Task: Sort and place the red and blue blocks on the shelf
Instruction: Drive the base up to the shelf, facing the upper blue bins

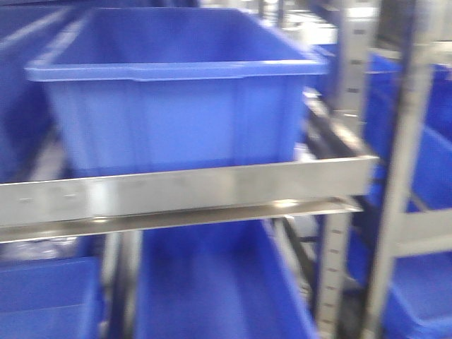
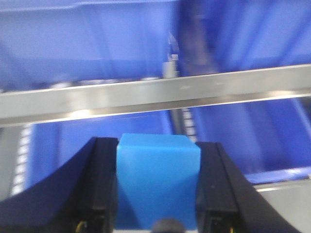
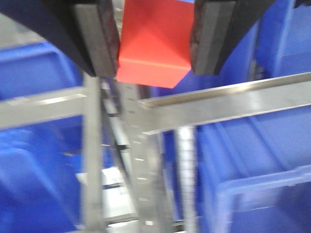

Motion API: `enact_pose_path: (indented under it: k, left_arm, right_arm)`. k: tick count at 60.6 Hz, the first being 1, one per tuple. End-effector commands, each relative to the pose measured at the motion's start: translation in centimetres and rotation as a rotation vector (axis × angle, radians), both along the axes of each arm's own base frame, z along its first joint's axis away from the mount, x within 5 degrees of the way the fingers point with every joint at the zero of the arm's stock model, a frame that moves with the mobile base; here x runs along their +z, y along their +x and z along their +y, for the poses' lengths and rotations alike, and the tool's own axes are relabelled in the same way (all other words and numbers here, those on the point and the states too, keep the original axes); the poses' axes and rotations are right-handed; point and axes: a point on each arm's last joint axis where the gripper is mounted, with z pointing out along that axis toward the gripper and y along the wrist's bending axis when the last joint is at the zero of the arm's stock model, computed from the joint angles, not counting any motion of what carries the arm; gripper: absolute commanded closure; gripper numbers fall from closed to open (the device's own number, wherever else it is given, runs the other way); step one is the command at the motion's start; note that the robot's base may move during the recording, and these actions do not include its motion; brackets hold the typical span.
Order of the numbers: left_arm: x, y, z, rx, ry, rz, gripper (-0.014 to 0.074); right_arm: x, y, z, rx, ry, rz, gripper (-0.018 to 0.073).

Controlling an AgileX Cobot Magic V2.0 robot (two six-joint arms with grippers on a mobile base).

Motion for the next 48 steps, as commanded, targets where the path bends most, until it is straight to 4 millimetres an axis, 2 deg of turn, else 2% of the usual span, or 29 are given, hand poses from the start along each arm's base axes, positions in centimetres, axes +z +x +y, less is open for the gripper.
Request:
enact_pose_path:
  k: [1, 48]
  left_arm:
    - [1.48, 0.36, -0.08, -0.007, -0.006, -0.098, 0.0472]
    - [1.48, 0.36, -0.08, -0.007, -0.006, -0.098, 0.0472]
  right_arm:
    - [1.80, 0.18, -0.19, -0.022, 0.001, -0.117, 0.0510]
    - [1.80, 0.18, -0.19, -0.022, 0.001, -0.117, 0.0510]
